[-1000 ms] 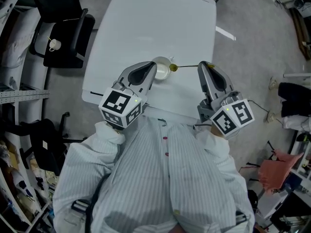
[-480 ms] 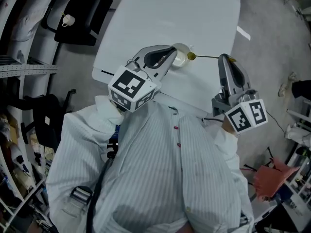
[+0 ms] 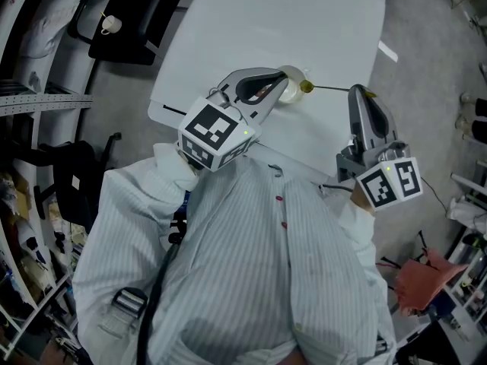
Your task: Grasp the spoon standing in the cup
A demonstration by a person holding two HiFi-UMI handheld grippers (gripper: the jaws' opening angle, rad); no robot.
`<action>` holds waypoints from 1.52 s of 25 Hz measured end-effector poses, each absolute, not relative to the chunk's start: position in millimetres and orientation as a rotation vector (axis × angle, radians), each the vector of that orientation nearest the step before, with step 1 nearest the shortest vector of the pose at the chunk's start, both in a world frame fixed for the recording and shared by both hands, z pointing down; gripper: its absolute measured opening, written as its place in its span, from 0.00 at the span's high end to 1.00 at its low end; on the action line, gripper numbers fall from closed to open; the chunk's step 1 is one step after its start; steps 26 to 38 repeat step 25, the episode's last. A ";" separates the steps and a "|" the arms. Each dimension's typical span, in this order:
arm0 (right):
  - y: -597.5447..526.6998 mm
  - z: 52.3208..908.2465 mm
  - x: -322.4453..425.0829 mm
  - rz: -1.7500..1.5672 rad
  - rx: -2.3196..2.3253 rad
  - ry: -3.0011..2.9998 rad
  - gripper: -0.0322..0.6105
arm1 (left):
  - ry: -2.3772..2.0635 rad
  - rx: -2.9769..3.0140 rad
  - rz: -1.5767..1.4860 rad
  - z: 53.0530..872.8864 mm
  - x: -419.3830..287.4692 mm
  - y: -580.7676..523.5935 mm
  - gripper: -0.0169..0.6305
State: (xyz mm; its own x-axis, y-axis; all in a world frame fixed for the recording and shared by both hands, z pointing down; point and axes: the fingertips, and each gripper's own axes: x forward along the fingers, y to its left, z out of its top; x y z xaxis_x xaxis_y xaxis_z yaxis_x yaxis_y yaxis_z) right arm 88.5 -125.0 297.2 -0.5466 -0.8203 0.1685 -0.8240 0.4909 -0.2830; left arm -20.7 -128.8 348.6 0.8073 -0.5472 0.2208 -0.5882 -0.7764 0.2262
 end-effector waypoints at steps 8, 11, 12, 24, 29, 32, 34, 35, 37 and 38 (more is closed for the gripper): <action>-127.7 304.5 84.0 0.537 1.492 -2.694 0.93 | -0.865 2.703 0.214 354.8 -24.1 -130.1 0.95; -129.4 303.7 83.5 0.540 1.493 -2.691 0.93 | -0.862 2.701 0.223 356.1 -24.6 -130.6 0.95; -129.9 303.6 83.6 0.541 1.493 -2.690 0.93 | -0.862 2.701 0.226 356.4 -24.6 -130.6 0.95; -131.4 307.3 85.0 0.559 1.476 -2.688 0.93 | -0.869 2.684 0.255 363.6 -25.2 -128.7 0.95; -131.7 308.2 84.6 0.561 1.473 -2.689 0.93 | -0.871 2.682 0.259 364.7 -25.6 -128.6 0.95; -131.7 308.2 84.6 0.561 1.473 -2.689 0.93 | -0.871 2.682 0.259 364.7 -25.6 -128.6 0.95; -131.7 308.2 84.6 0.561 1.473 -2.689 0.93 | -0.871 2.682 0.259 364.7 -25.6 -128.6 0.95; -131.7 308.2 84.6 0.561 1.473 -2.689 0.93 | -0.871 2.682 0.259 364.7 -25.6 -128.6 0.95; -131.7 308.2 84.6 0.561 1.473 -2.689 0.93 | -0.871 2.682 0.259 364.7 -25.6 -128.6 0.95; -131.7 308.2 84.6 0.561 1.473 -2.689 0.93 | -0.871 2.682 0.259 364.7 -25.6 -128.6 0.95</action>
